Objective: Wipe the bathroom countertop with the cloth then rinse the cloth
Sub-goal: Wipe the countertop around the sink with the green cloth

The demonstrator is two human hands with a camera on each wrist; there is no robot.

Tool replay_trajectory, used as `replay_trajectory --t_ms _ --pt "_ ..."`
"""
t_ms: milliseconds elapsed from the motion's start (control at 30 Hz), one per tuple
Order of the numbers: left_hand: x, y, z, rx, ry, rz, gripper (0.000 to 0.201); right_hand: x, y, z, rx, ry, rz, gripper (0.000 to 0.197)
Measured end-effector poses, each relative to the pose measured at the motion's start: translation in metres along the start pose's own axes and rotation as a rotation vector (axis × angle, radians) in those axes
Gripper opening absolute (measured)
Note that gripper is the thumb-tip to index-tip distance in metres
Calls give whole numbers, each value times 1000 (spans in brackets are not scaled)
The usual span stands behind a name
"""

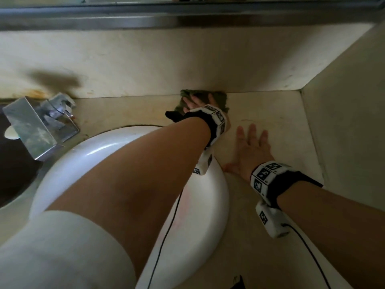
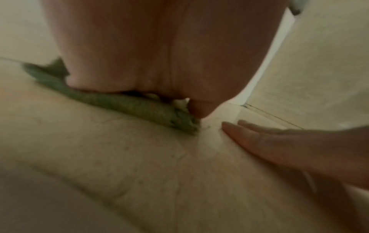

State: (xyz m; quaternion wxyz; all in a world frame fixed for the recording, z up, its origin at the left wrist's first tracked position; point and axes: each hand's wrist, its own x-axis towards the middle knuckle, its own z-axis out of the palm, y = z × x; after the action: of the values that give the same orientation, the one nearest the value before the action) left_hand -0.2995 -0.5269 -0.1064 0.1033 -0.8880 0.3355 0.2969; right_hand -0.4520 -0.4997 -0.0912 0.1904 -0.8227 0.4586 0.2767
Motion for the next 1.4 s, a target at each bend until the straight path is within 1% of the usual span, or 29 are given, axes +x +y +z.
replay_trajectory --t_ms 67,100,167,233,267,300,333,367,400,433,467,500,567,600,633,700,800,867,933,1000,1033,1067,1133,1167,1233,1300,1400 --pt "0 3 9 81 -4 164 90 1 1 0 -11 20 -7 127" --pt "-4 3 14 160 12 255 90 2 2 0 -16 25 -9 127" --pt "-19 0 16 272 22 405 85 10 4 5 -28 19 -25 130" --pt "-38 -5 12 251 -46 501 72 15 5 7 -90 29 -75 133" --pt "-49 -11 9 228 -65 529 72 16 8 6 -132 42 -118 128" --pt "-61 -14 8 221 -46 549 76 10 12 1 -150 63 -159 117" --pt "-71 -19 11 217 -9 560 81 4 16 -7 -128 88 -193 100" --pt "-79 -24 16 201 35 567 85 -1 20 -15 -63 129 -199 79" --pt "-87 -28 20 179 79 570 85 -6 23 -23 14 186 -169 58" --pt "-94 -31 25 169 118 571 80 -8 27 -30 83 250 -121 42" --pt "-100 -33 29 166 154 574 71 -9 30 -32 140 318 -83 32" --pt "-105 -35 33 154 193 579 63 -10 30 -33 193 373 -77 28" --pt "-111 -35 37 77 269 564 51 -12 29 -32 234 424 -123 28" --pt "-113 -35 38 30 285 559 44 -12 27 -31 223 428 -150 30" --pt "-113 -35 39 4 289 563 36 -13 25 -31 201 418 -177 32" --pt "-115 -35 39 58 284 590 24 -16 22 -29 146 372 -212 37" --pt "-116 -37 34 173 285 641 21 -19 21 -23 98 321 -233 38" --pt "-117 -40 27 169 283 633 19 -21 20 -21 109 304 -238 42" --pt "-119 -43 17 20 282 589 17 -24 18 -20 107 289 -255 54" --pt "-121 -45 4 -239 273 544 17 -31 15 -23 103 293 -277 66" --pt "-123 -46 -4 -355 274 535 16 -33 14 -25 112 319 -282 66" --pt "-126 -46 -11 -433 275 530 16 -35 13 -28 135 365 -290 58" --pt "-128 -46 -25 -493 294 540 17 -37 14 -38 256 441 -296 28" --pt "-129 -47 -31 -506 307 544 18 -38 15 -44 321 443 -290 20" --pt "-127 -47 -39 -539 325 543 19 -40 17 -56 377 429 -304 18" --pt "-124 -48 -43 -568 324 541 20 -41 19 -64 356 422 -330 19" --pt "-117 -48 -42 -615 279 545 22 -35 22 -65 341 399 -333 23"
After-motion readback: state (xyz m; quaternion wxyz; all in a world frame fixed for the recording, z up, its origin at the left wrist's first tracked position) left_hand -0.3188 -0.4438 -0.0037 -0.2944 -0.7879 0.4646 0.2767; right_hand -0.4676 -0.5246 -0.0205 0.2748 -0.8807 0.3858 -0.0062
